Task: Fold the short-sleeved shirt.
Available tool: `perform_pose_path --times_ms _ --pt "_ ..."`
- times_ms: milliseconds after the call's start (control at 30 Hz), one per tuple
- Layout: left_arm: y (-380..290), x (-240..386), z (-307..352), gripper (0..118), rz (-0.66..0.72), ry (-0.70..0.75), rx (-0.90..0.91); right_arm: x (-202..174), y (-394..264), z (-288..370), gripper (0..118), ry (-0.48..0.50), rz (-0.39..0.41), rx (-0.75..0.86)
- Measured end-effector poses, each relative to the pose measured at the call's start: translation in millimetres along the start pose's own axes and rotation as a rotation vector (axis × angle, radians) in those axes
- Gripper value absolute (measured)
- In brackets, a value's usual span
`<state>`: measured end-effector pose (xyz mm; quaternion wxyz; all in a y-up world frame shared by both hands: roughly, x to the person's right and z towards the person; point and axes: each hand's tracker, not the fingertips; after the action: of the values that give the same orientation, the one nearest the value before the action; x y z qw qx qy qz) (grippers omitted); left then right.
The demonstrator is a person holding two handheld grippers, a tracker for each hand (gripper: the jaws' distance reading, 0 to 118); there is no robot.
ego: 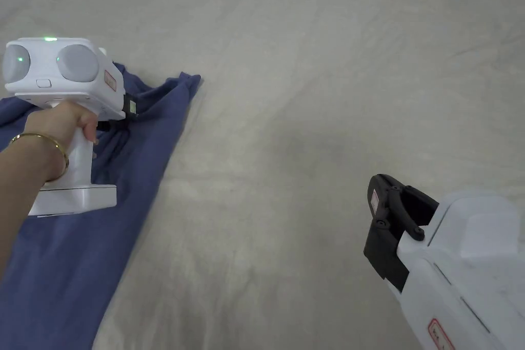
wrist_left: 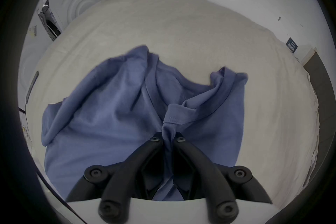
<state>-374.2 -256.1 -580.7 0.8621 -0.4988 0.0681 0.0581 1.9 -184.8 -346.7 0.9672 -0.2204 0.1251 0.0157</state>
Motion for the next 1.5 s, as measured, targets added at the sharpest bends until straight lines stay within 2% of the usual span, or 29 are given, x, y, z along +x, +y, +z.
perform_pose_path --times_ms 100,233,333,633,767,867,1200,1333,1500 --pt "-5 -2 32 4 0.053 0.019 0.08 2 1 17 0 0.008 -0.021 0.01" --pt "-17 -13 85 4 0.089 -0.013 0.159 0 8 49 0 0.001 0.007 0.049" --pt "-28 -26 132 4 0.138 -0.053 0.231 -1 12 76 0 0.011 -0.003 0.095" --pt "-50 -54 266 4 0.185 -0.073 0.415 -8 11 147 0 0.017 0.003 0.19" --pt "-43 -74 310 4 0.239 -0.117 0.518 -6 10 171 0 0.003 -0.027 0.235" --pt "-42 -72 355 4 0.204 -0.143 0.604 -2 10 184 0 0.0 -0.053 0.249" --pt "-2 -20 496 4 0.05 -0.211 0.864 17 12 227 0 -0.044 -0.046 0.322" --pt "24 20 521 4 -0.003 -0.306 0.905 34 13 244 0 -0.105 -0.074 0.358" --pt "58 85 520 4 -0.064 -0.418 0.909 56 10 268 0 -0.197 -0.091 0.377"
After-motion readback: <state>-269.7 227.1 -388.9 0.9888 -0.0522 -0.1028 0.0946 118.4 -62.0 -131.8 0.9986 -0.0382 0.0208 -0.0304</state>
